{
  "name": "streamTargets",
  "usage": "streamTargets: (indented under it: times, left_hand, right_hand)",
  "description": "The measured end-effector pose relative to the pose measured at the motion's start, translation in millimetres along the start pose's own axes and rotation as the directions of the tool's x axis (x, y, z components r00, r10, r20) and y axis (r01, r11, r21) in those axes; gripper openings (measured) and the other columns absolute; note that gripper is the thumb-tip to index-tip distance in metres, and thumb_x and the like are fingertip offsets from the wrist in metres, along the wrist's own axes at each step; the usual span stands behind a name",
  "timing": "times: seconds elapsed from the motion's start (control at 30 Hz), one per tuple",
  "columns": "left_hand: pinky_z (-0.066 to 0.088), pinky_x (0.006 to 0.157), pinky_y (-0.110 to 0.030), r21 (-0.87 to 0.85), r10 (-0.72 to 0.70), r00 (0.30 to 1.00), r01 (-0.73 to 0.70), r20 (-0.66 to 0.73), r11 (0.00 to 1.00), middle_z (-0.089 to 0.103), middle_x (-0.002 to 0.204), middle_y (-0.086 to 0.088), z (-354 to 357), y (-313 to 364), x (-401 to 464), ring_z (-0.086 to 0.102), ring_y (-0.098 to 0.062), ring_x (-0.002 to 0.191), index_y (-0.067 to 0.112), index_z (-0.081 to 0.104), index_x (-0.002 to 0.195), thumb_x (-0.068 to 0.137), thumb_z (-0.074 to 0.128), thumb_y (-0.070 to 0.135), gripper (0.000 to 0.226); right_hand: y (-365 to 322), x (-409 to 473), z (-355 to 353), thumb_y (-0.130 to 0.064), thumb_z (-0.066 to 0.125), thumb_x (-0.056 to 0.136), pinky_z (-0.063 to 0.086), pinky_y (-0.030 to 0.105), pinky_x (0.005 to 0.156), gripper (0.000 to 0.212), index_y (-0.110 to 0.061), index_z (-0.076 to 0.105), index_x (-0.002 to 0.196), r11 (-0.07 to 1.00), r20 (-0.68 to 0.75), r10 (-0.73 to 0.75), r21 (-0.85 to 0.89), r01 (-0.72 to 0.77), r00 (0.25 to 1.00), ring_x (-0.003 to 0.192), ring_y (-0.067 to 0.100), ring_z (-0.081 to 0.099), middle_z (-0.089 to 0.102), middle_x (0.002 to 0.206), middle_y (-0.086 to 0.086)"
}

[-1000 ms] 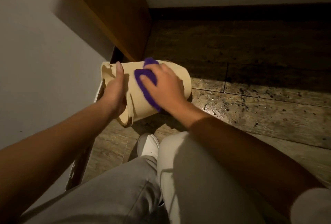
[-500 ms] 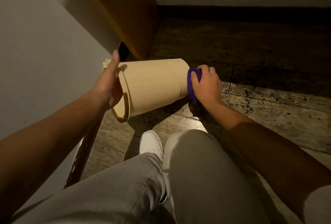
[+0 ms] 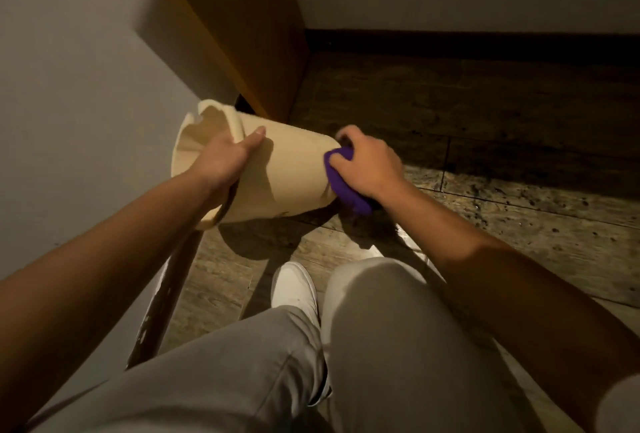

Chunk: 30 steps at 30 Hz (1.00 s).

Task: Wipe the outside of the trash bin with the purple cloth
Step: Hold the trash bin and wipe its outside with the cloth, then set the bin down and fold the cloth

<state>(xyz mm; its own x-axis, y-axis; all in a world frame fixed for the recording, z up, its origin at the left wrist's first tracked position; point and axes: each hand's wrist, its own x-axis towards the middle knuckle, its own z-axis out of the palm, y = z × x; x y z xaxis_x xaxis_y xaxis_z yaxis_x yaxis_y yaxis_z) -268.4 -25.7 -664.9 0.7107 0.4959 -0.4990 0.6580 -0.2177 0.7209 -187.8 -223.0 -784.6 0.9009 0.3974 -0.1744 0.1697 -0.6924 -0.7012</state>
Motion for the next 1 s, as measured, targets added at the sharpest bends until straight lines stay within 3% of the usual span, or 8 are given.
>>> streamTargets:
  times: [0.07, 0.17, 0.23, 0.37, 0.57, 0.67, 0.87, 1.0]
  left_hand:
    - [0.056, 0.072, -0.039, 0.182, 0.150, 0.985, -0.164, 0.090, 0.970, 0.073, 0.106, -0.006, 12.2, 7.4, -1.7, 0.069, -0.024, 0.096, 0.018, 0.065, 0.113, 0.101, 0.060, 0.045, 0.030]
    - [0.048, 0.098, -0.039, 0.412, 0.268, 0.941, -0.331, 0.204, 0.849, 0.069, 0.126, -0.019, 36.6, 11.1, 6.7, 0.064, -0.036, 0.116, 0.007, 0.057, 0.135, 0.107, 0.052, 0.028, 0.035]
    - [0.040, 0.090, -0.030, 0.508, 0.263, 0.935, -0.351, 0.239, 0.786, 0.066, 0.128, -0.024, 49.0, 5.9, 13.0, 0.061, -0.039, 0.119, 0.004, 0.046, 0.143, 0.107, 0.048, 0.016, 0.038]
    - [0.047, 0.088, -0.039, 0.563, 0.258, 0.924, -0.378, 0.284, 0.735, 0.069, 0.123, -0.027, 60.6, -15.4, 27.3, 0.065, -0.043, 0.113, 0.005, 0.038, 0.150, 0.107, 0.047, 0.012, 0.044]
    - [0.043, 0.108, -0.041, 0.473, 0.329, 0.935, -0.350, 0.129, 0.809, 0.052, 0.154, -0.015, 49.0, -5.1, 34.2, 0.051, -0.034, 0.138, 0.012, 0.029, 0.159, 0.105, 0.054, 0.029, 0.062]
    - [0.045, 0.113, -0.048, 0.423, 0.409, 0.912, -0.383, 0.030, 0.821, 0.053, 0.154, -0.013, 31.5, 36.4, 24.2, 0.051, -0.029, 0.139, 0.014, 0.038, 0.156, 0.102, 0.058, 0.035, 0.061]
    - [0.057, 0.102, -0.046, -0.053, 0.150, 0.933, -0.140, 0.327, 0.989, 0.063, 0.143, -0.011, -29.4, 172.7, -69.7, 0.064, -0.029, 0.125, 0.016, 0.054, 0.146, 0.097, 0.064, 0.050, 0.061]
    - [0.063, 0.088, -0.044, -0.090, 0.107, 0.867, -0.072, 0.486, 0.993, 0.079, 0.110, -0.019, -91.5, 264.9, -149.9, 0.078, -0.030, 0.099, 0.007, 0.075, 0.112, 0.092, 0.071, 0.047, 0.045]
  right_hand:
    - [-30.9, 10.5, -2.4, -0.060, 0.056, 0.088, 0.042, 0.035, 0.072, 0.051, -0.038, 0.048, 0.134, 0.995, 0.174, -0.051, -0.078, 0.065, 0.983, 0.104, 0.031, 0.065, 0.067, 0.123, 0.004]
    - [-52.3, 18.0, 12.2, -0.051, 0.060, 0.089, 0.042, 0.036, 0.072, 0.055, -0.023, 0.046, 0.135, 0.977, 0.244, 0.005, -0.209, 0.047, 0.970, 0.109, 0.035, 0.065, 0.067, 0.124, 0.010]
    - [-48.9, 17.3, 27.7, -0.040, 0.057, 0.093, 0.042, 0.037, 0.073, 0.049, -0.019, 0.046, 0.136, 0.962, 0.255, 0.050, -0.274, 0.022, 0.966, 0.112, 0.037, 0.065, 0.067, 0.126, 0.013]
    - [-32.6, 15.3, 52.4, -0.038, 0.052, 0.096, 0.039, 0.037, 0.072, 0.049, -0.026, 0.045, 0.143, 0.967, 0.195, 0.082, -0.253, -0.030, 0.977, 0.113, 0.037, 0.065, 0.068, 0.126, 0.012]
    - [-28.4, 20.1, 26.2, -0.055, 0.055, 0.093, 0.050, 0.037, 0.075, 0.056, -0.031, 0.046, 0.143, 0.981, 0.116, 0.125, -0.162, -0.105, 0.985, 0.108, 0.034, 0.067, 0.070, 0.121, 0.007]
    - [-48.6, 14.1, -31.3, -0.056, 0.060, 0.091, 0.048, 0.036, 0.076, 0.055, -0.027, 0.048, 0.136, 0.989, 0.000, 0.136, -0.067, -0.136, 0.991, 0.097, 0.028, 0.065, 0.066, 0.114, 0.003]
    - [-176.7, -37.1, -202.8, -0.052, 0.078, 0.075, 0.057, 0.035, 0.080, 0.065, -0.035, 0.046, 0.129, 0.962, 0.068, -0.183, 0.218, 0.164, 0.981, 0.095, 0.008, 0.064, 0.064, 0.112, -0.012]
    - [-266.9, -71.9, -307.9, -0.050, 0.085, 0.070, 0.056, 0.028, 0.084, 0.081, -0.034, 0.043, 0.138, 0.942, 0.134, -0.276, 0.233, 0.241, 0.952, 0.102, 0.006, 0.063, 0.062, 0.120, -0.012]
